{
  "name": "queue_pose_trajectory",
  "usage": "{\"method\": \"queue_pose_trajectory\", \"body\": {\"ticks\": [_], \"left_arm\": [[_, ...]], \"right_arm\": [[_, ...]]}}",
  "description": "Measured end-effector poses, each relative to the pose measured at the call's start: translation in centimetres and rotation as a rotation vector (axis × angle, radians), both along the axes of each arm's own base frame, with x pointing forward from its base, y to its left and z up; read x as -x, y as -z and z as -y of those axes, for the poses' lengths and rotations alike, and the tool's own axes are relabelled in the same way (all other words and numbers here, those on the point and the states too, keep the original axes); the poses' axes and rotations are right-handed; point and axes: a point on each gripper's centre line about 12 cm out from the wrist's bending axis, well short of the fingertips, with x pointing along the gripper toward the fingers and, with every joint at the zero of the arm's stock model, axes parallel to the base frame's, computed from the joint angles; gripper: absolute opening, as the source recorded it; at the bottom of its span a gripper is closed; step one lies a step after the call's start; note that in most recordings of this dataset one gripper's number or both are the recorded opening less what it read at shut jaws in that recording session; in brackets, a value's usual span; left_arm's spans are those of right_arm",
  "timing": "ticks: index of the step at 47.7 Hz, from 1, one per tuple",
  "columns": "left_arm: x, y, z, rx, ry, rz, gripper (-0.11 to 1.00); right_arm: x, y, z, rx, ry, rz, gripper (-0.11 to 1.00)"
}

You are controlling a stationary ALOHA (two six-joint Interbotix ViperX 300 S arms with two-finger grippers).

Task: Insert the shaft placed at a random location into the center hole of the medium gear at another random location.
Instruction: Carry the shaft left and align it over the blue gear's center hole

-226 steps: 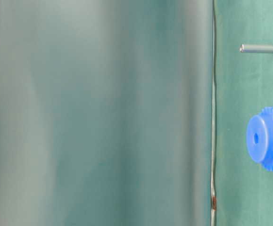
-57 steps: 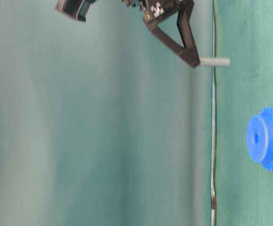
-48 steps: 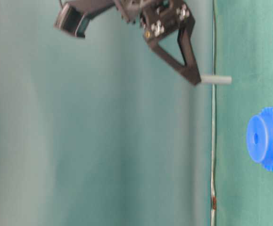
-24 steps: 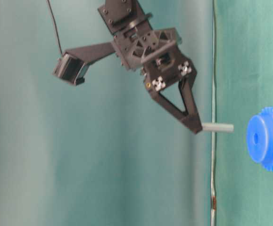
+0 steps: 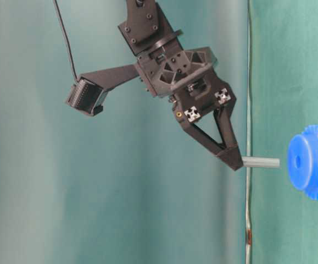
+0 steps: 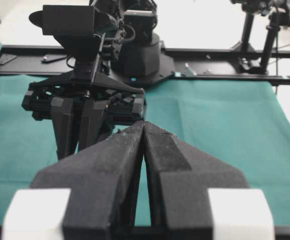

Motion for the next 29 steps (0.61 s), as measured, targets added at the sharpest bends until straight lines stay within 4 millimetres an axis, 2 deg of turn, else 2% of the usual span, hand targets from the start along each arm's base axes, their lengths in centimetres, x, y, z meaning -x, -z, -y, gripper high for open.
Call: {"method": "queue_pose_trajectory", "body": {"ticks": [14, 29], "left_arm": [[0.0, 0.0, 0.0, -0.001, 0.0, 0.0, 0.0], [0.0, 0.0, 0.0, 0.0, 0.0, 0.0, 0.0]], "right_arm": [[0.0, 0.1, 0.0, -0.002, 0.001, -0.001, 0.14], [-0.3, 1.9, 0.0, -0.006, 0.0, -0.044, 0.14]]}}
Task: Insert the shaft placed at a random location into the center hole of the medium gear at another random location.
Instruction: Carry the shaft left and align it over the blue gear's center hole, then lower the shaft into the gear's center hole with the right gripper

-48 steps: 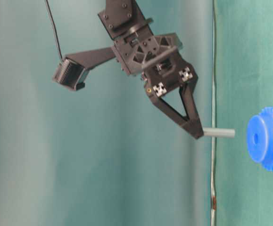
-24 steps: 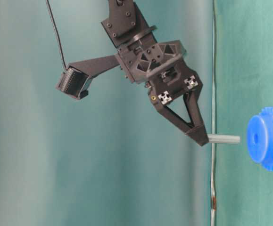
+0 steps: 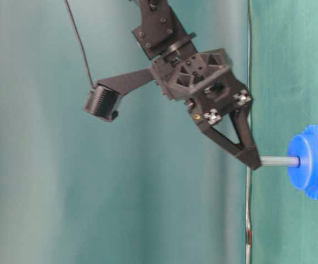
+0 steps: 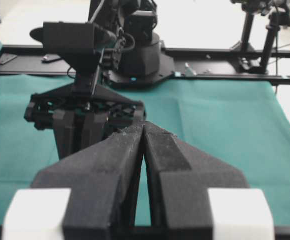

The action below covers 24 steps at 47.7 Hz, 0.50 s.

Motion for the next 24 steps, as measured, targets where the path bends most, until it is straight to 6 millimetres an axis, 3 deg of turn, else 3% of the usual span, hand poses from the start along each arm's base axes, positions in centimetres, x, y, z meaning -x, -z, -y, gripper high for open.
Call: {"method": "queue_pose_trajectory", "body": {"ticks": [24], "left_arm": [[0.0, 0.0, 0.0, -0.002, 0.0, -0.002, 0.0]], "right_arm": [[-0.4, 1.8, -0.1, -0.005, -0.002, -0.035, 0.14]]}}
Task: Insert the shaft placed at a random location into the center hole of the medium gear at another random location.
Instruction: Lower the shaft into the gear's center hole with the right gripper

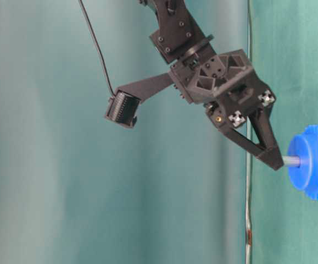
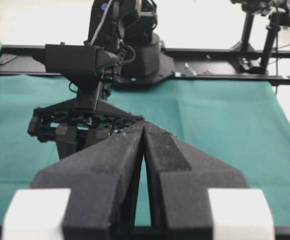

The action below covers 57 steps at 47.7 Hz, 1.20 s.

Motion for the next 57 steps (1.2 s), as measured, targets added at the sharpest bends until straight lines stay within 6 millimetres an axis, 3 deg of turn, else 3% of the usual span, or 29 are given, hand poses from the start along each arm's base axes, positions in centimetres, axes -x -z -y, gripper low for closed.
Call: {"method": "queue_pose_trajectory", "body": {"ticks": [21, 57], "left_arm": [[0.0, 0.0, 0.0, 0.0, 0.0, 0.0, 0.0], [0.0, 0.0, 0.0, 0.0, 0.0, -0.003, 0.0]], "right_arm": [[-0.5, 1.5, 0.0, -0.004, -0.002, -0.029, 0.14], [-0.5, 1.5, 0.0, -0.005, -0.001, -0.03, 0.14]]}}
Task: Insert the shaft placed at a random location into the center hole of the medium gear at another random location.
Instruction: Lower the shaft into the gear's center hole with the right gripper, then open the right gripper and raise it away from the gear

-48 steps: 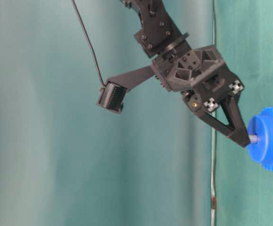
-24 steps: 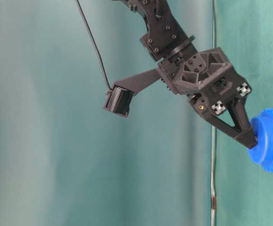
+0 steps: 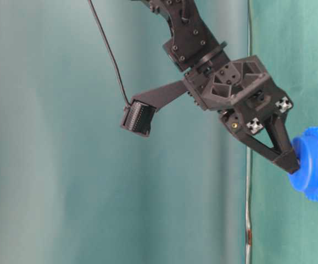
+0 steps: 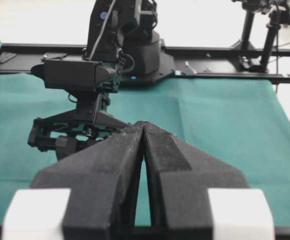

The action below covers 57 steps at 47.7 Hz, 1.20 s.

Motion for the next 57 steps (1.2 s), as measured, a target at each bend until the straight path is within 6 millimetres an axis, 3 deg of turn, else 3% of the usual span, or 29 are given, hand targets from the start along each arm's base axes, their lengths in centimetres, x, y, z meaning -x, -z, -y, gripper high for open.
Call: {"method": "queue_pose_trajectory", "body": {"ticks": [7, 15, 20, 29, 39, 57], "left_arm": [[0.0, 0.0, 0.0, 0.001, 0.0, -0.002, 0.0], [0.0, 0.0, 0.0, 0.001, 0.0, -0.002, 0.0], [0.0, 0.0, 0.0, 0.001, 0.0, -0.003, 0.0], [0.0, 0.0, 0.0, 0.001, 0.0, -0.003, 0.0], [0.0, 0.1, 0.0, 0.0, 0.0, -0.005, 0.0], [0.0, 0.1, 0.0, 0.015, 0.0, -0.006, 0.0]], "right_arm": [[0.0, 0.0, 0.0, -0.001, 0.001, -0.001, 0.19], [0.0, 0.0, -0.1, -0.005, 0.003, -0.004, 0.67], [0.0, 0.0, -0.1, -0.005, 0.001, -0.003, 0.9], [0.0, 0.0, -0.2, -0.006, 0.001, -0.002, 0.83], [-0.1, -0.2, -0.4, -0.005, -0.004, 0.002, 0.83], [1.3, -5.9, -0.6, 0.004, -0.007, 0.094, 0.83]]}}
